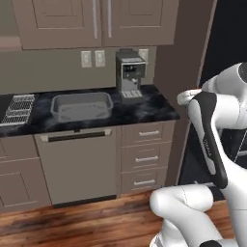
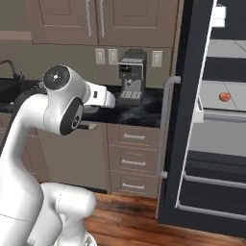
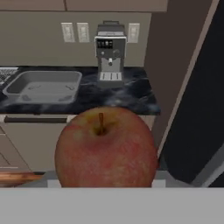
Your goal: Pick the apple and peach from the fridge and place them inside the tupperware on the counter.
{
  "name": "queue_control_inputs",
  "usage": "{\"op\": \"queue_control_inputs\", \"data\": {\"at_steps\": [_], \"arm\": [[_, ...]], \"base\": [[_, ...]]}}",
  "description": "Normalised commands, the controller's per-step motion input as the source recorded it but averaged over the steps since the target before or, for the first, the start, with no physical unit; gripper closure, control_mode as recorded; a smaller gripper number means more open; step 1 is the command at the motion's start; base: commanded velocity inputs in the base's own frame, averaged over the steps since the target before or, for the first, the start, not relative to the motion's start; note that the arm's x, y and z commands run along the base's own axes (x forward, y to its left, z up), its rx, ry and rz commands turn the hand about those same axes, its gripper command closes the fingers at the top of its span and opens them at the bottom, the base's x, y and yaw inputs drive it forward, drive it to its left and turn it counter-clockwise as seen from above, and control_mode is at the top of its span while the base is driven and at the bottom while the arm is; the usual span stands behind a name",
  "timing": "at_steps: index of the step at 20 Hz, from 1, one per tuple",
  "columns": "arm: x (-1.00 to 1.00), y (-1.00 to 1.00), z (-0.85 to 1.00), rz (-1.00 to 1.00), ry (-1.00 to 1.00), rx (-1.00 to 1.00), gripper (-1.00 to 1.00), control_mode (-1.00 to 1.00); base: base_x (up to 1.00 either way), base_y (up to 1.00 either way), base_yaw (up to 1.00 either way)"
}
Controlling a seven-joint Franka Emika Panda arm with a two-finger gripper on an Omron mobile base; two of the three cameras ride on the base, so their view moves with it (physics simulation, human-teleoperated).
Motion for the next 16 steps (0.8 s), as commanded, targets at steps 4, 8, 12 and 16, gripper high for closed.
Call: {"op": "queue_control_inputs", "data": {"at_steps": [4, 8, 12, 16], "arm": [[0.0, 0.0, 0.0, 0.0, 0.0, 0.0, 1.0, 1.0], [0.0, 0.0, 0.0, 0.0, 0.0, 0.0, 1.0, 1.0], [0.0, 0.0, 0.0, 0.0, 0.0, 0.0, 1.0, 1.0], [0.0, 0.0, 0.0, 0.0, 0.0, 0.0, 1.0, 1.0]], "base": [[0.22, 1.0, 0.0], [0.59, 1.0, 0.04], [0.83, 0.66, 0.05], [0.86, 0.18, 0.03]]}}
